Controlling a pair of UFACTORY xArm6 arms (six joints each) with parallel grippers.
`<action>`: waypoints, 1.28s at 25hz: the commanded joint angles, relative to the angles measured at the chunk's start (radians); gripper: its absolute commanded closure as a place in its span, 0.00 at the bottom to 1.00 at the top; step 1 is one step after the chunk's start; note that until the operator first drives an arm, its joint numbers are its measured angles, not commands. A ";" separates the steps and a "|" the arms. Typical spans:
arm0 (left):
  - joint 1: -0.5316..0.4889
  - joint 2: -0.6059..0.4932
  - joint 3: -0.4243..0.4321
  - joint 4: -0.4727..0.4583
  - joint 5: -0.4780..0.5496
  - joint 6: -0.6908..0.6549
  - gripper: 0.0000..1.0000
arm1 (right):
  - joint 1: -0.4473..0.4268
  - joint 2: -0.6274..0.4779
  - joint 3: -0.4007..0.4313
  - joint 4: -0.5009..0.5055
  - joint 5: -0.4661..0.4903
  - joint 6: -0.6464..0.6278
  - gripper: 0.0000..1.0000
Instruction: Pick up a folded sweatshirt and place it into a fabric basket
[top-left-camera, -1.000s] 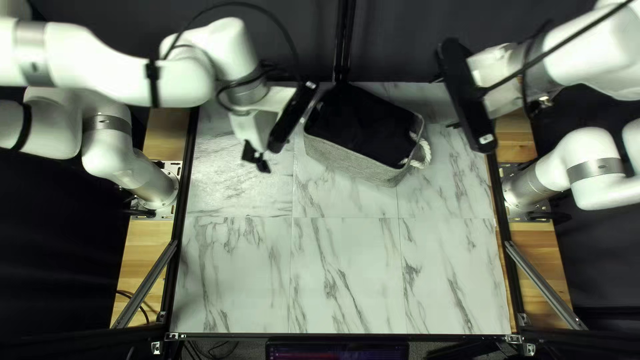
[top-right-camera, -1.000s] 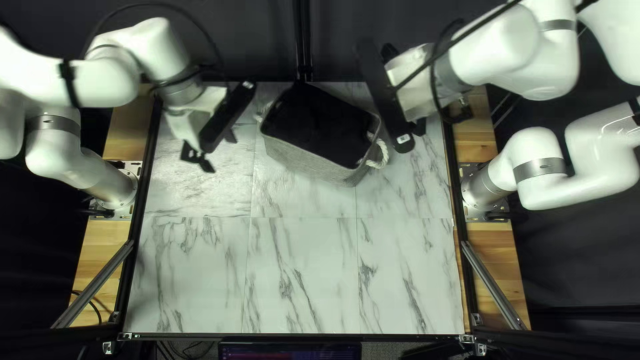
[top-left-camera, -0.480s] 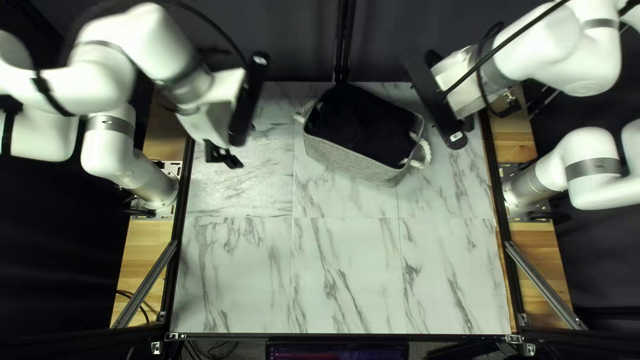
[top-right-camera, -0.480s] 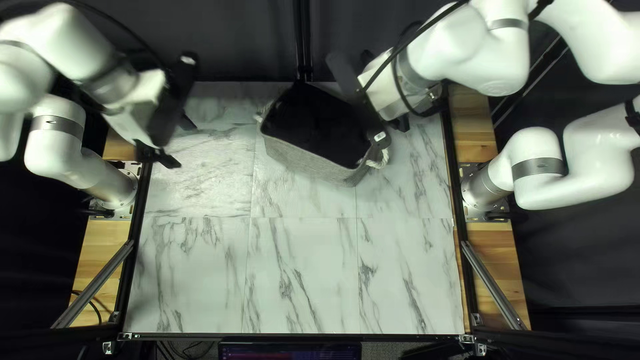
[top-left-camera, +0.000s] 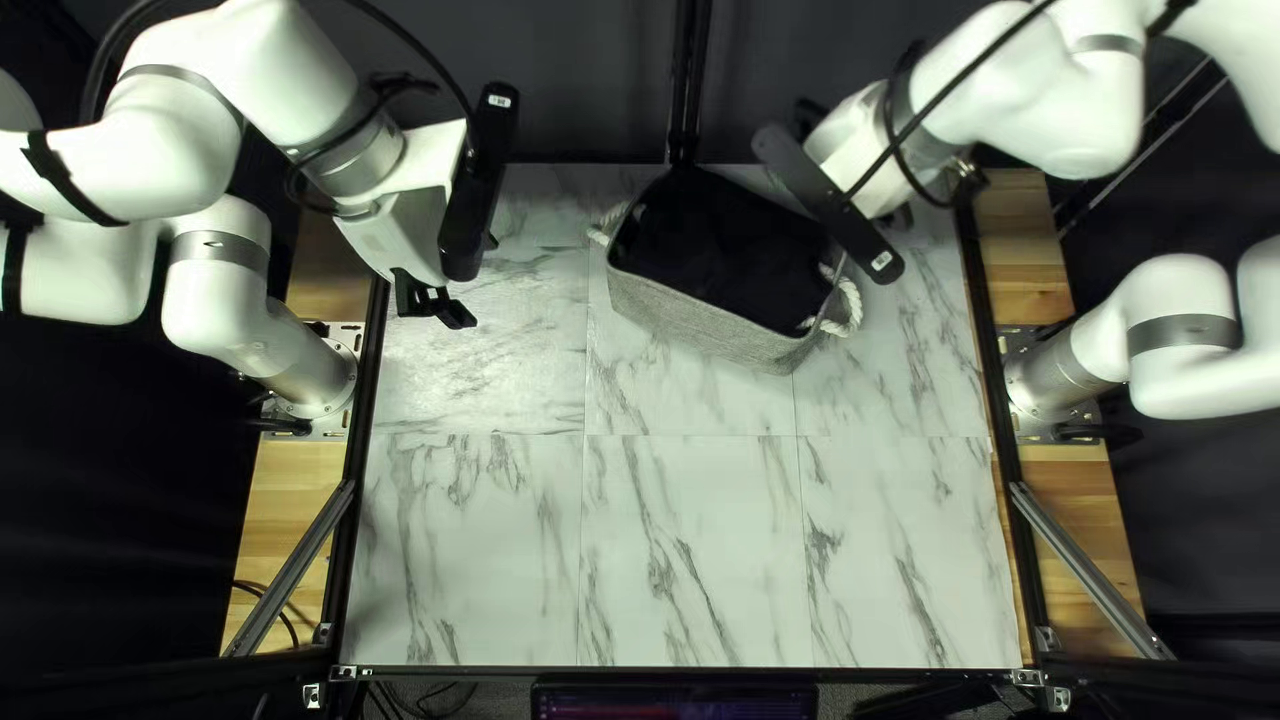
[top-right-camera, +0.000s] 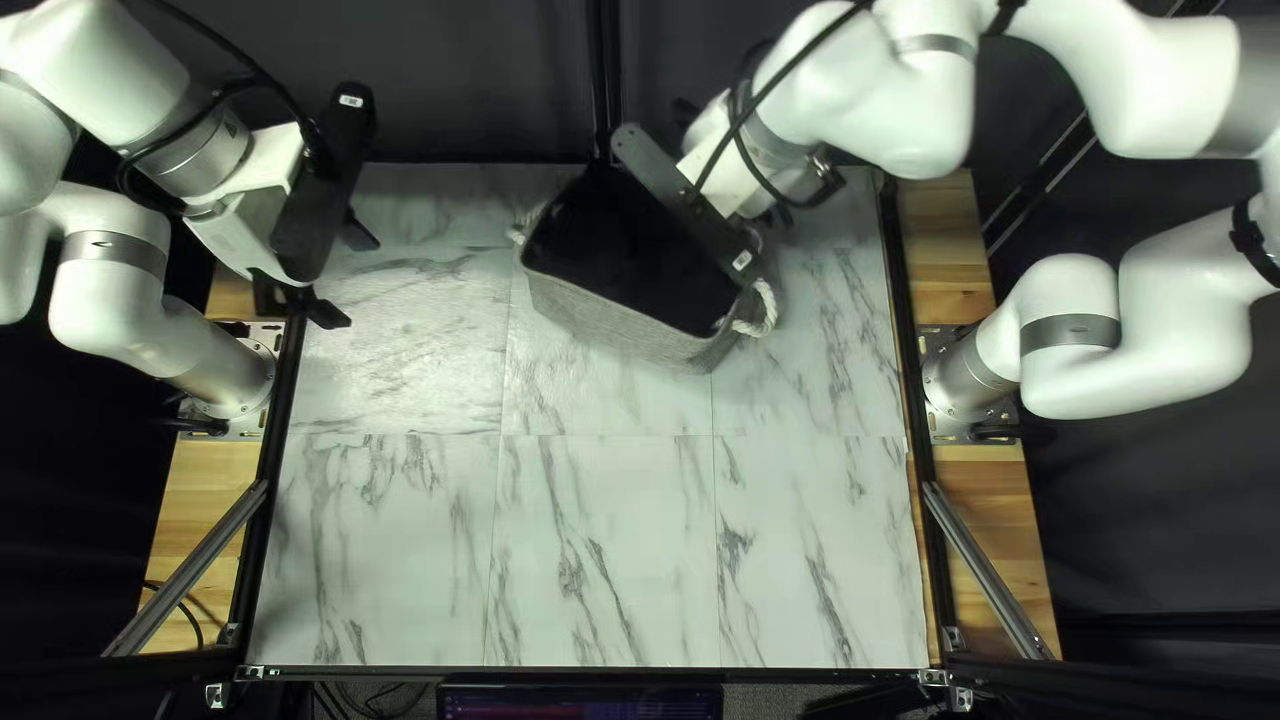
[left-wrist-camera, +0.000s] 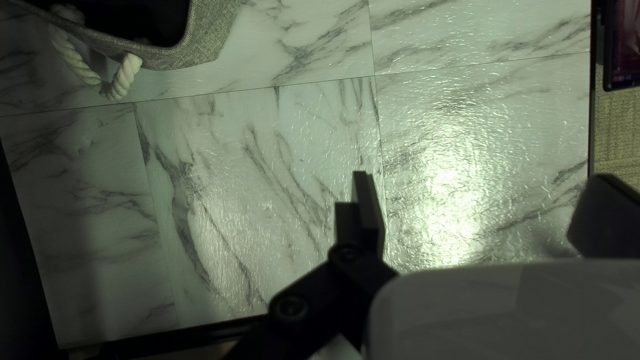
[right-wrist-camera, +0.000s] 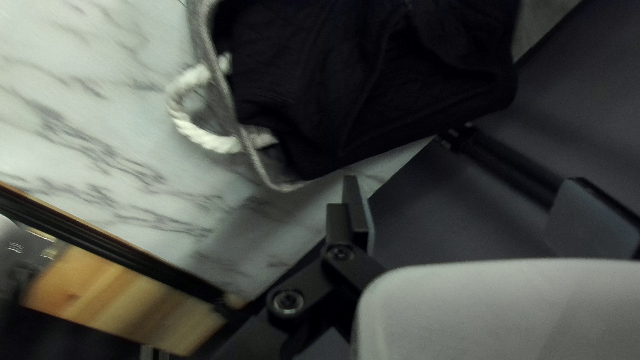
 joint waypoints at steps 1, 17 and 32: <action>0.000 0.000 0.000 0.000 0.000 0.000 0.00 | 0.030 0.054 0.013 -0.034 -0.045 0.008 0.00; 0.000 0.000 0.000 0.000 0.000 0.000 0.00 | -0.024 0.125 0.168 -0.248 -0.239 0.164 0.00; 0.000 0.000 0.000 0.000 0.000 0.000 0.00 | -0.016 0.294 0.203 -0.372 -0.345 0.298 0.00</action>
